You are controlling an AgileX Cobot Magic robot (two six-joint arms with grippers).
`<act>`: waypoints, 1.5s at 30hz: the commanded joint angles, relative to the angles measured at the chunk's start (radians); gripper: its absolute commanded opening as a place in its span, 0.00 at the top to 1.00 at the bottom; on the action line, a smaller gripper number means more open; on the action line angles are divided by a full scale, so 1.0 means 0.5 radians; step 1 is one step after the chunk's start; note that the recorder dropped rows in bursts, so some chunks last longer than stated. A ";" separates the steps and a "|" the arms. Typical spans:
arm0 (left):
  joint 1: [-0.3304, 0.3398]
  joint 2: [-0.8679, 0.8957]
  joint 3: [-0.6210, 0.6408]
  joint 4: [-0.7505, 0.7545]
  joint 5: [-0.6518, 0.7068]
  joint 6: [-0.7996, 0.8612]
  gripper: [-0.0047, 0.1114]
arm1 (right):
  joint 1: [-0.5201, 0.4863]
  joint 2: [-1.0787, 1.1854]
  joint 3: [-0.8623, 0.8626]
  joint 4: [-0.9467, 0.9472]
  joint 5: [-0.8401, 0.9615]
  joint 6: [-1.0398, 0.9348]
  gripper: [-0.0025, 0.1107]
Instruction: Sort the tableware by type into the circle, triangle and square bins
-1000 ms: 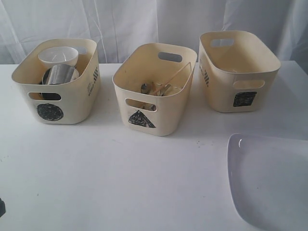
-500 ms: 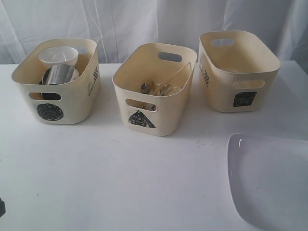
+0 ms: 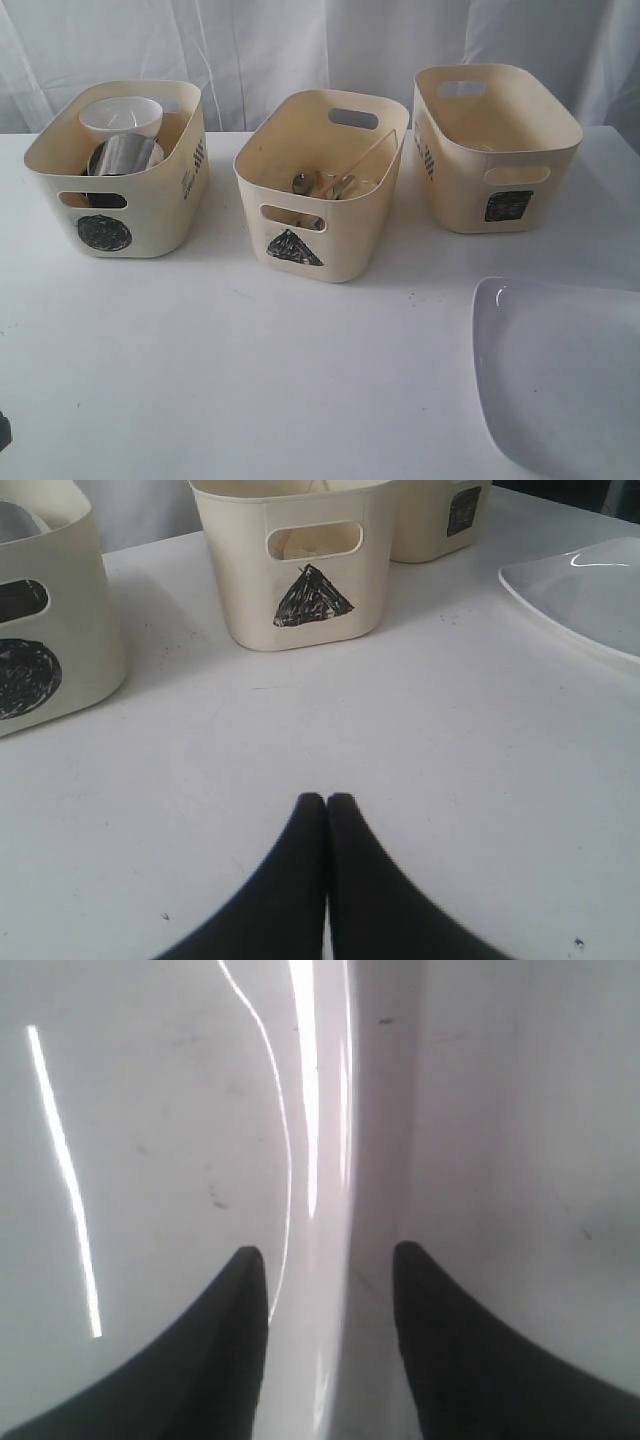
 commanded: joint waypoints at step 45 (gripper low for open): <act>-0.010 -0.009 0.005 -0.023 -0.005 0.000 0.96 | -0.021 0.272 -0.008 0.899 0.474 -0.278 0.98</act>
